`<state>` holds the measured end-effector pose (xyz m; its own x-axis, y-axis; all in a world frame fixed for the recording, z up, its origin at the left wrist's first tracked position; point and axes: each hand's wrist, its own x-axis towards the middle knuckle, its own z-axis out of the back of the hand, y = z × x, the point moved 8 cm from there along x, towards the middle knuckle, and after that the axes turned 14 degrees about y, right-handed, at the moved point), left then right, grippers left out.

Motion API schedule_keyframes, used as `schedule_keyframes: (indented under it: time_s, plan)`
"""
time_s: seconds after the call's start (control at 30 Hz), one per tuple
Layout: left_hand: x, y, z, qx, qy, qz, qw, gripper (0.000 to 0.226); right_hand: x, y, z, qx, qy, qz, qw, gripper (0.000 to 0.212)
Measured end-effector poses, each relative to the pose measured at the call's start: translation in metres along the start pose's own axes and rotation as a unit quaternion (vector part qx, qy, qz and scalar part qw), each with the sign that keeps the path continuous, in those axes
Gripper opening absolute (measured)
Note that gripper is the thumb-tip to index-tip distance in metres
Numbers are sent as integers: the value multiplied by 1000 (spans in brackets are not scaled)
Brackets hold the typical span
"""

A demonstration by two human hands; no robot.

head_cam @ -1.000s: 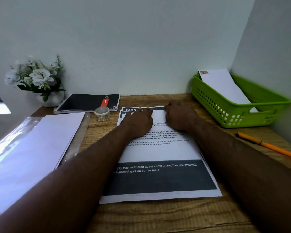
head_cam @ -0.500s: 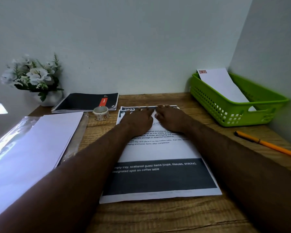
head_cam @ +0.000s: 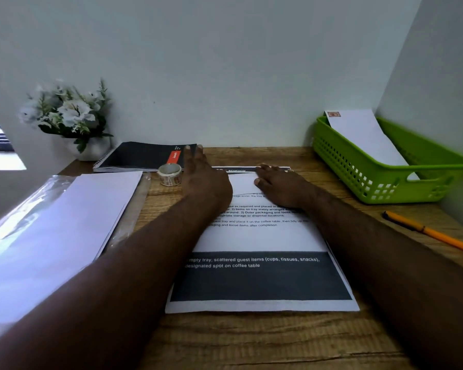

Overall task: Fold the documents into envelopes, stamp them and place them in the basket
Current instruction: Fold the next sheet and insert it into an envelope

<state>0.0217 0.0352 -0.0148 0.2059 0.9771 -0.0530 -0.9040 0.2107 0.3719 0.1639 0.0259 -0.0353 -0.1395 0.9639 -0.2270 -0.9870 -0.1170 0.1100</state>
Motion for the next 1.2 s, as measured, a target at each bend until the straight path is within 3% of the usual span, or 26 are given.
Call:
schedule_keyframes:
  time_s: [0.2,0.4,0.53,0.67,0.8,0.93,1.0,1.07,1.13,1.2]
  plan:
    - [0,7,2,17,-24,34,999,60,3,-4,-4,4,11,-6,1000,65]
    - [5,19,1,-97,-53,-7,994,34,7,-10,-6,3,-5,-10,1000,70]
    - [14,15,4,-147,-66,-20,987,28,3,-6,-3,1,-34,3,999,65]
    - [27,18,-5,-222,-50,-21,974,37,2,-7,-3,15,-41,5,999,62]
    - [32,19,-10,-219,-46,-16,974,49,2,-7,-1,22,-45,10,999,60]
    - [22,19,7,-241,-134,-26,961,42,-3,-6,3,33,-68,0,997,57]
    - [9,21,27,-290,-224,-65,928,33,-9,-7,10,46,-110,1,993,60]
    - [-11,19,48,-289,-343,-110,887,26,-18,-7,29,54,-206,21,977,63]
    - [-32,22,59,-269,-446,-119,845,28,-39,-5,55,29,-362,55,930,43]
    - [-45,26,61,-258,-494,-108,823,28,-63,-1,70,-4,-495,85,865,13]
